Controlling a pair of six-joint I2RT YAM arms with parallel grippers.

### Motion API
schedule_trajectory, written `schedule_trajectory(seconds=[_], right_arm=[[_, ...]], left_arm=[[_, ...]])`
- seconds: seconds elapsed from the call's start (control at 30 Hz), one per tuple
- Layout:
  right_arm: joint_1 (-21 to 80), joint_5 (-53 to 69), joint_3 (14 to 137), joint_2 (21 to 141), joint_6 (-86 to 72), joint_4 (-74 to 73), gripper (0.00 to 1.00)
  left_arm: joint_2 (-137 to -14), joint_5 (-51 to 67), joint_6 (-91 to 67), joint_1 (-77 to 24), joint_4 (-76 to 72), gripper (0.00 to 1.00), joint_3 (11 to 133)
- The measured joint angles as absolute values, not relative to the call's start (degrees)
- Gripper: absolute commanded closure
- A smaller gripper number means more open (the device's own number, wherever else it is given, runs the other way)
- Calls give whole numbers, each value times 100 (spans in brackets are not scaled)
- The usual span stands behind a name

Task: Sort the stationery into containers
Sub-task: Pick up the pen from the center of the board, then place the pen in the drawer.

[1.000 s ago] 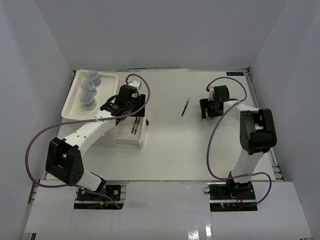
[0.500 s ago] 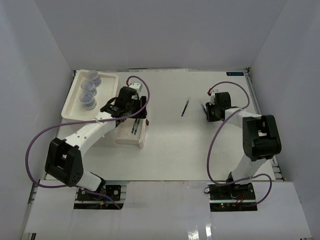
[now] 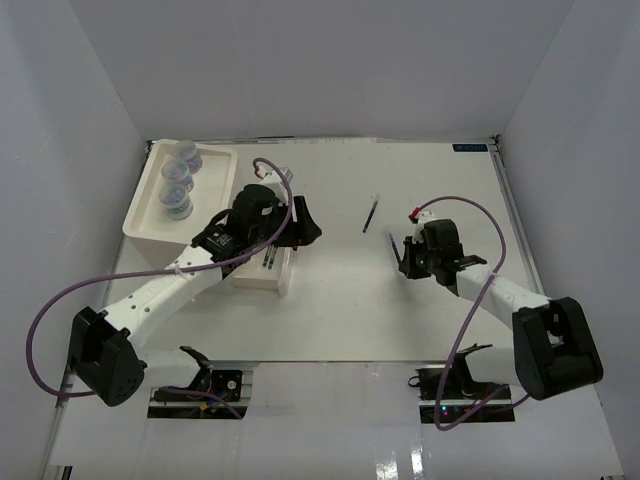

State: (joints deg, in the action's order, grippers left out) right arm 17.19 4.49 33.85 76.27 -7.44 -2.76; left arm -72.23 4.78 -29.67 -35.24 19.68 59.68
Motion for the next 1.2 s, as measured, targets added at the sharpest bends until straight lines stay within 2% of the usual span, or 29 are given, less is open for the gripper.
schedule_trajectory(seconds=[0.27,0.6,0.83,0.97,1.1,1.2], right_arm=[[2915,589,2845,6119,-1820,419,92],[3579,607,2646,5704,-2698,1267,92],[3754,646,2561,5704,-2921,1636,92],[3802,663,2464,5701,-2971,1734,92],[3806,659,2373,5697,-3011,1876,92],[3817,657,2333,5697,-3048,1949,90]], left_arm=[[-7747,399,-3972,-4484,1452,25,5872],[-8545,-123,-4510,-4880,1146,28,6368],[-8914,-392,-4633,-4888,1048,47,6628],[-9098,-480,-4661,-4888,1041,62,6685],[-9205,-517,-4657,-4888,1052,85,6775],[-9214,-521,-4648,-4893,1044,95,6801]])
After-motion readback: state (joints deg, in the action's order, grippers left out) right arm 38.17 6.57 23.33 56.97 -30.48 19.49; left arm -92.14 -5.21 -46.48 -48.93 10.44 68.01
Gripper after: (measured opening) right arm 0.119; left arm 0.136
